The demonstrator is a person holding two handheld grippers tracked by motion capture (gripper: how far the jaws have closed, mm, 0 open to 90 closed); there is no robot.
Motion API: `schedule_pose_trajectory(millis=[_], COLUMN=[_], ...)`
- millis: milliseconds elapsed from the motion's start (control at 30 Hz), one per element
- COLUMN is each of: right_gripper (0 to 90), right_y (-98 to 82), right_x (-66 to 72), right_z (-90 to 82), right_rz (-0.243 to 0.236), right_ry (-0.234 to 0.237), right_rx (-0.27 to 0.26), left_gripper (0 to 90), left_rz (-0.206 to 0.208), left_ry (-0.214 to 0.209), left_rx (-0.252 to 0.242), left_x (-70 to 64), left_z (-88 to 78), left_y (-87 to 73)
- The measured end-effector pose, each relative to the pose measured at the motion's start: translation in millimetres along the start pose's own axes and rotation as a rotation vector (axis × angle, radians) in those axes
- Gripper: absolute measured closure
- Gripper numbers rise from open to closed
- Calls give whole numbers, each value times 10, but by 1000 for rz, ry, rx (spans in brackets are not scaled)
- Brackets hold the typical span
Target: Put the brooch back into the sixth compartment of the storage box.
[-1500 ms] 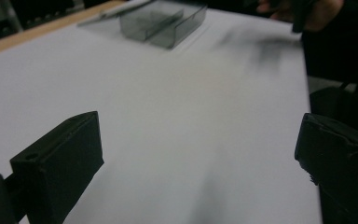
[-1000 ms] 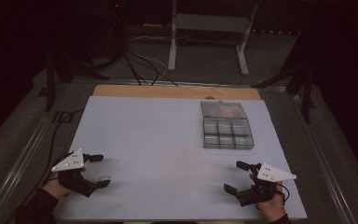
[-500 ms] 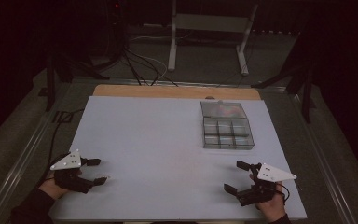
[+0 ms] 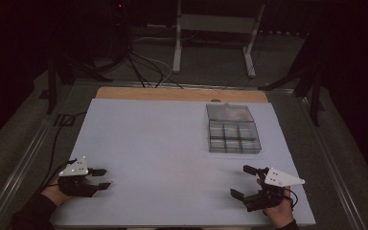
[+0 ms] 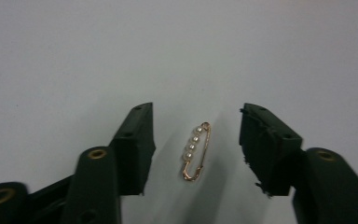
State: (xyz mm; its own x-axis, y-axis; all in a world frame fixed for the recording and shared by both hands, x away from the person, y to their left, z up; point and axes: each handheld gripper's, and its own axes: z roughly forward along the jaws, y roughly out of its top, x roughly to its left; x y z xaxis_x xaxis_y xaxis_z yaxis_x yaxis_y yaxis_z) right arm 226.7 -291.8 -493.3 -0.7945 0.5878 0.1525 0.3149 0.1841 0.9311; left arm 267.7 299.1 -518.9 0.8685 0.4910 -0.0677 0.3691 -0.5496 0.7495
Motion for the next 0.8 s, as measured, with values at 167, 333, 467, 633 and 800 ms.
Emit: schedule_pose_trajectory(millis=[167, 333, 467, 633, 800], right_gripper=[0, 0, 0, 0, 0], right_y=[-1, -1, 0, -1, -3], right_x=[0, 2, 3, 4, 5], right_z=[2, 4, 2, 4, 7], right_rz=[0, -4, -3, -4, -6], right_ry=[0, -1, -1, -3, -4], right_rx=[2, 5, 4, 8, 11], left_gripper=[595, 648, 689, 722, 795], left_rz=[12, 25, 26, 39, 40], left_ry=[-5, -8, -5, 13, 18], left_rx=[3, 22, 35, 61, 70], left_x=[1, 6, 11, -5, 2], left_z=[13, 44, 58, 84, 83], left_y=[-2, 5, -5, 3, 10])
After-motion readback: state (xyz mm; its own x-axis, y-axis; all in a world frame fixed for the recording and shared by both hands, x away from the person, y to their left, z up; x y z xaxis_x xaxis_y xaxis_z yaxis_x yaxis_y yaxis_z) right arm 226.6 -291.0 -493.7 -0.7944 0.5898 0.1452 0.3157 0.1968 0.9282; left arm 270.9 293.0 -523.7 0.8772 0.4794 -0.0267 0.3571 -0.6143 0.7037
